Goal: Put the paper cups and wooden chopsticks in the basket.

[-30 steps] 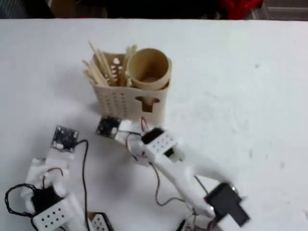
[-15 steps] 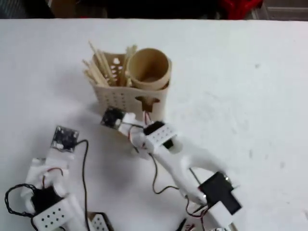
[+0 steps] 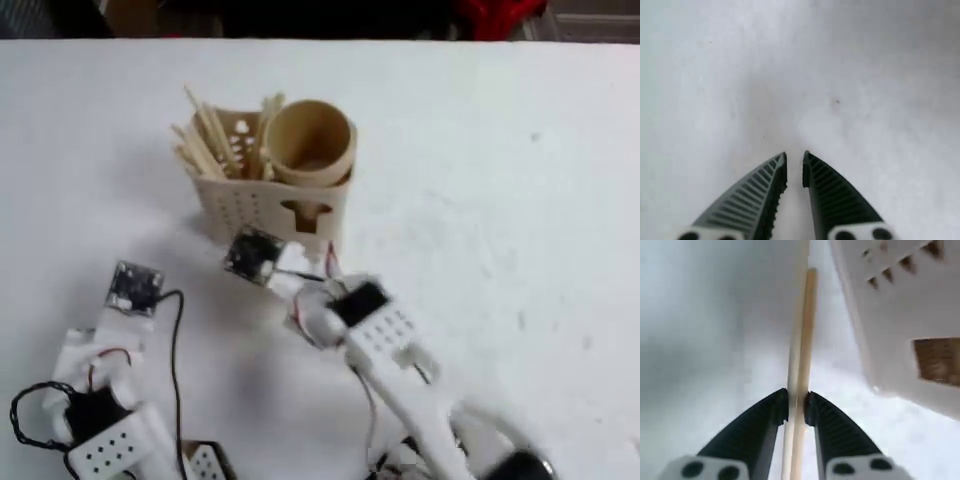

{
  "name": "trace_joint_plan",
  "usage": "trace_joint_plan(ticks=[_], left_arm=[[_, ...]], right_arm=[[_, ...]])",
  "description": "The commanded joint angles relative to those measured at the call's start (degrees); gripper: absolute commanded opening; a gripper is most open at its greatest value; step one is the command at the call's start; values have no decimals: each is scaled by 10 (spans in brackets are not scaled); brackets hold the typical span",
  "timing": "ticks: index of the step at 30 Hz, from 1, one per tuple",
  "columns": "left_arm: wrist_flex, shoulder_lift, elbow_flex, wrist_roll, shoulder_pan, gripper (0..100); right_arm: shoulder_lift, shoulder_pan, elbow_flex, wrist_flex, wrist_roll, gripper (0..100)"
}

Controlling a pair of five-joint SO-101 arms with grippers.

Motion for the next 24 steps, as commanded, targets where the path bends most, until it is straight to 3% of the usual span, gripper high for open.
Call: trace_joint_plan(ticks=[1,10,19,24], left_arm=[[4,4,-2,1,7,76],[4,4,-2,1,7,76],[4,4,-2,1,7,76],[4,4,-2,1,7,76]], right_arm=[[-148,7,0,23,-33,16],[-301,2,-97,115,-82,15],[-166,-39,20,101,44,15],[-91,-28,18,33,4,15]])
